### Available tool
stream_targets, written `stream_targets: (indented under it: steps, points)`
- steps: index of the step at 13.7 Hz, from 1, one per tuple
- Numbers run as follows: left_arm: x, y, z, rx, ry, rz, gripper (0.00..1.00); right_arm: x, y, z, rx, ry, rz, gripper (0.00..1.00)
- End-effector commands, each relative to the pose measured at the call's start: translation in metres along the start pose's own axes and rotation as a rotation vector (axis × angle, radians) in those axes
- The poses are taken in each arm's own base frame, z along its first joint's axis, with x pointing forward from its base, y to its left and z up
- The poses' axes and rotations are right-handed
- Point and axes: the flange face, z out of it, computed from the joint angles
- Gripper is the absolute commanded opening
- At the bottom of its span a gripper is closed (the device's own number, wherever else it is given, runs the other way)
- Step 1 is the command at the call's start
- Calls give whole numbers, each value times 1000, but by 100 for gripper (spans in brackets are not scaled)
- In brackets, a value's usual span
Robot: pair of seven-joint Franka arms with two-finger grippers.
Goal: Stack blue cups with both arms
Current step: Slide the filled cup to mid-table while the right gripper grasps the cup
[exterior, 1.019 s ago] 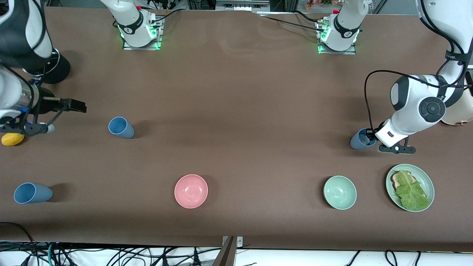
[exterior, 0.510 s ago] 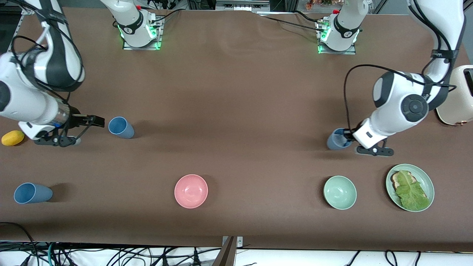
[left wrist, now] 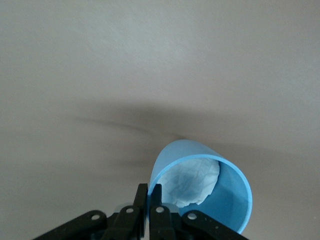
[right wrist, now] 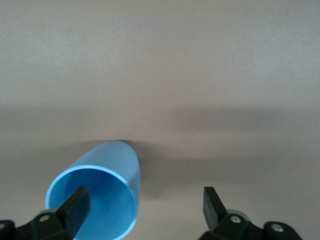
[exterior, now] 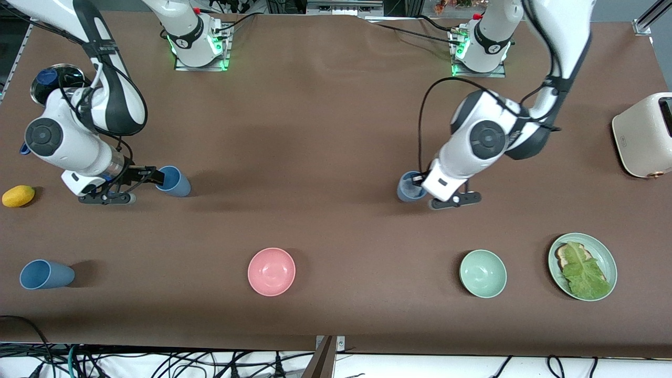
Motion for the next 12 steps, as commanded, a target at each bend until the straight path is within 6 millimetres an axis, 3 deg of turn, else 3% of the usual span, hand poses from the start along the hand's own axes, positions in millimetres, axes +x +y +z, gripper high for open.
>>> stream_targets:
  steps: [1, 3, 4, 5, 6, 7, 8, 9, 12]
  points:
    - [8, 23, 7, -28, -19, -55, 0, -4, 0, 12, -3, 4, -22, 100]
    - [7, 26, 7, -30, -20, -60, 0, -7, 0, 18, -2, -9, -20, 100]
    - [8, 28, 3, -34, -14, -70, 6, -7, 0, 25, 1, -21, -18, 100]
    - [11, 29, -3, -43, -5, -77, 78, -8, 1, 29, 3, -28, -14, 85]
    - [12, 27, -4, -42, -6, -81, 100, -9, 1, 32, 3, -42, -13, 55]
    - [14, 31, -12, -53, 7, -99, 100, -9, 1, 32, 3, -44, -1, 31]
    - [18, 33, -26, -66, 26, -133, 100, -9, 1, 33, 4, -48, 2, 13]
    - [23, 28, -33, -62, 22, -149, 100, -9, 0, 32, 7, -61, 6, 3]
    - [21, 12, -65, -13, 20, -154, 100, -1, 1, 16, 9, -81, 9, 0]
